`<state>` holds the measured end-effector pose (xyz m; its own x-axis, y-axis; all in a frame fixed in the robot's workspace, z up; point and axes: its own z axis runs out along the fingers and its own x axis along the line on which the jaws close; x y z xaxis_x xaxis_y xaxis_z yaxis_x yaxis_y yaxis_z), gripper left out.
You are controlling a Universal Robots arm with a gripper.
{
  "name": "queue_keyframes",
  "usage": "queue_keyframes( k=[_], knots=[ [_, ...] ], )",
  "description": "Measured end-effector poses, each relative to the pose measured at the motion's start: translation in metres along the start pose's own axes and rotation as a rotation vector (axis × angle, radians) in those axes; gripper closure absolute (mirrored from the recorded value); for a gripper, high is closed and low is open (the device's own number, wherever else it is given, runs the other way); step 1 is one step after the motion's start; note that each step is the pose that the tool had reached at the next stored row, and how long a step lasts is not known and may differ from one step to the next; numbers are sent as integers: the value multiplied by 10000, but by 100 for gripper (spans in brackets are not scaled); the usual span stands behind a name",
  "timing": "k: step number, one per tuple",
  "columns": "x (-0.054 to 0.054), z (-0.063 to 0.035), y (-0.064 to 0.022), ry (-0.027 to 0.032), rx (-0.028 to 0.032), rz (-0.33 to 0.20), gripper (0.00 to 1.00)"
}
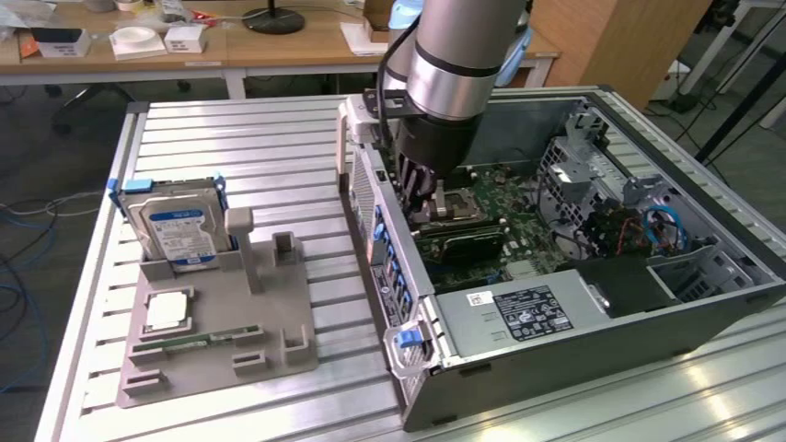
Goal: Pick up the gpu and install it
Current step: 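Press down on the gpu until it lock into place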
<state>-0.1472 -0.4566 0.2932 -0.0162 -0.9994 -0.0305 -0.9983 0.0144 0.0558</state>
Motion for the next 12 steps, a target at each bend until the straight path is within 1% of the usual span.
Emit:
queue_keyframes(
  k=[5, 10, 12],
  knots=[
    [0, -14, -1, 2, -2, 5, 89],
    [-2, -64, 1, 2, -1, 4, 89],
    [-2, -67, 7, -2, 1, 3, 89]
  ],
)
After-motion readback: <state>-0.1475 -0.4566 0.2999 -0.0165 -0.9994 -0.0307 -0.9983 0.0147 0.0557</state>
